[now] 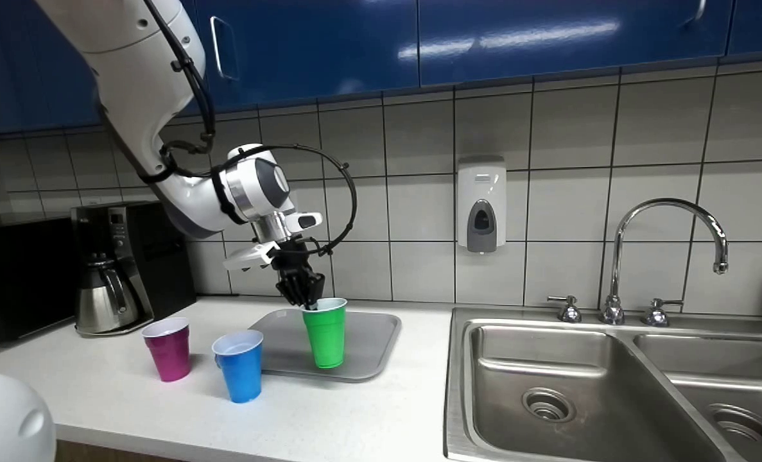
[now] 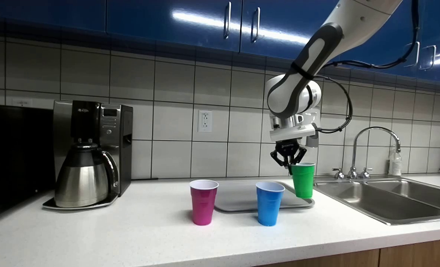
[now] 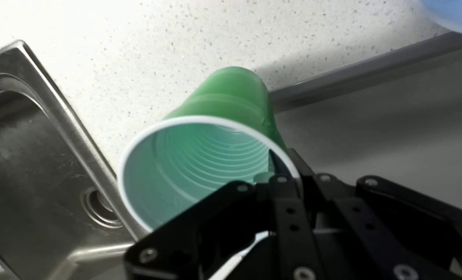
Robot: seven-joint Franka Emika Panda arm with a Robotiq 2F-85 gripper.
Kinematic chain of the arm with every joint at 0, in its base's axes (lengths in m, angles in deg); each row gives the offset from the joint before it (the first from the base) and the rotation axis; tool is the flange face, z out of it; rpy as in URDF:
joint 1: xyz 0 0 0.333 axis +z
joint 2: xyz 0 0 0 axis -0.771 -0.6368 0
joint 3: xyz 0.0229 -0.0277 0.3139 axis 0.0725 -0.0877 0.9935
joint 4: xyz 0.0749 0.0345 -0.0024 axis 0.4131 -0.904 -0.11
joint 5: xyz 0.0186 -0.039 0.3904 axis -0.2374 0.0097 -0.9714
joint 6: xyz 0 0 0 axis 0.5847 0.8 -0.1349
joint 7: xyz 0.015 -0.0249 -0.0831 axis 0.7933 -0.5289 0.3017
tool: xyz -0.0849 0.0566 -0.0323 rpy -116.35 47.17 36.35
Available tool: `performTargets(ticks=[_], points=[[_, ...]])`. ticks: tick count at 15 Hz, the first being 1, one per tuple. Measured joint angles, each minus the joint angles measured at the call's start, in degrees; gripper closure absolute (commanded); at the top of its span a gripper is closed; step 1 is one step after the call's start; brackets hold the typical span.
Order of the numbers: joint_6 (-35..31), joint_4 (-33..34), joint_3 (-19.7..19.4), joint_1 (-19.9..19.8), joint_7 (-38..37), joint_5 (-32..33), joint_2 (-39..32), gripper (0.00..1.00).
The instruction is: Remove the cups from the tray
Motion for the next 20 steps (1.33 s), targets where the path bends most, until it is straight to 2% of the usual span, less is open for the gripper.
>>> performTargets(ticks=[10,20], points=[[-1.68,-5.26,0.72,-1.02,-3.67,3.01,2.41,0.99],[-9.38,-10.43,0.74,-3.25,-7.02,4.15,2.48,0.99]])
